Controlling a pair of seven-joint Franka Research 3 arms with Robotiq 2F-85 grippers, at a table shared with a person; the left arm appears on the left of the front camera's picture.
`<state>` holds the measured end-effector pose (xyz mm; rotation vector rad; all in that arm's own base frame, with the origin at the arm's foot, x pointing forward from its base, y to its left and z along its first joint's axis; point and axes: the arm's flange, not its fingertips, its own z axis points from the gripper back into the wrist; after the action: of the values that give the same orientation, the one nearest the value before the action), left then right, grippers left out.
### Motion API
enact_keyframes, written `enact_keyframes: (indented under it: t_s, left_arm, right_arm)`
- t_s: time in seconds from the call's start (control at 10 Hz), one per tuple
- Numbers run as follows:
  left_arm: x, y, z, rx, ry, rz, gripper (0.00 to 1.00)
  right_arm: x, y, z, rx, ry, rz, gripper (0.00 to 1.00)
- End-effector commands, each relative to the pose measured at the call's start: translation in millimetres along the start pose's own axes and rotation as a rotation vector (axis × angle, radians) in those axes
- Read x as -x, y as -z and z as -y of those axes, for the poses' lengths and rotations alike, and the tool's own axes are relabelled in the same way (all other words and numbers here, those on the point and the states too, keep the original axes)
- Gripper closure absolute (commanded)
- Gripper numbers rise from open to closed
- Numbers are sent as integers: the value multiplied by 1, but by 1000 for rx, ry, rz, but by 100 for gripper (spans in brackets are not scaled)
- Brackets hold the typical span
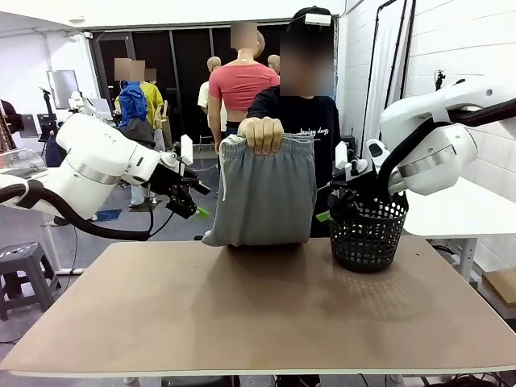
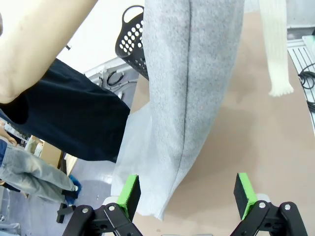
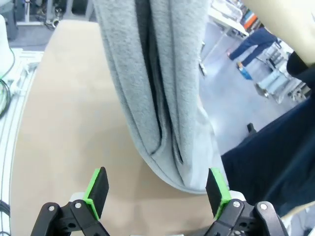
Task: Fold the training pants.
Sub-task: Grab both ends of the Training pants handed by a person.
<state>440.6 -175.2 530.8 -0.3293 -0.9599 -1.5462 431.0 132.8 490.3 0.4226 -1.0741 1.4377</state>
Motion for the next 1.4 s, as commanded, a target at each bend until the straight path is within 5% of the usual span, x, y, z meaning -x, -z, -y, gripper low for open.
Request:
enact_keyframes:
  t_s: [0.0, 1.0, 1.3]
  left_arm:
    - [4, 9, -5, -22, 14, 61, 0]
    - [-26, 11, -2, 50, 17, 355, 0]
    - [-30, 13, 2, -1, -83, 397, 0]
  right_arm:
    - [9, 9, 5, -17, 3, 34, 0]
    - [-23, 10, 2, -153, -36, 286, 0]
    - [-35, 16, 5, -234, -36, 414, 0]
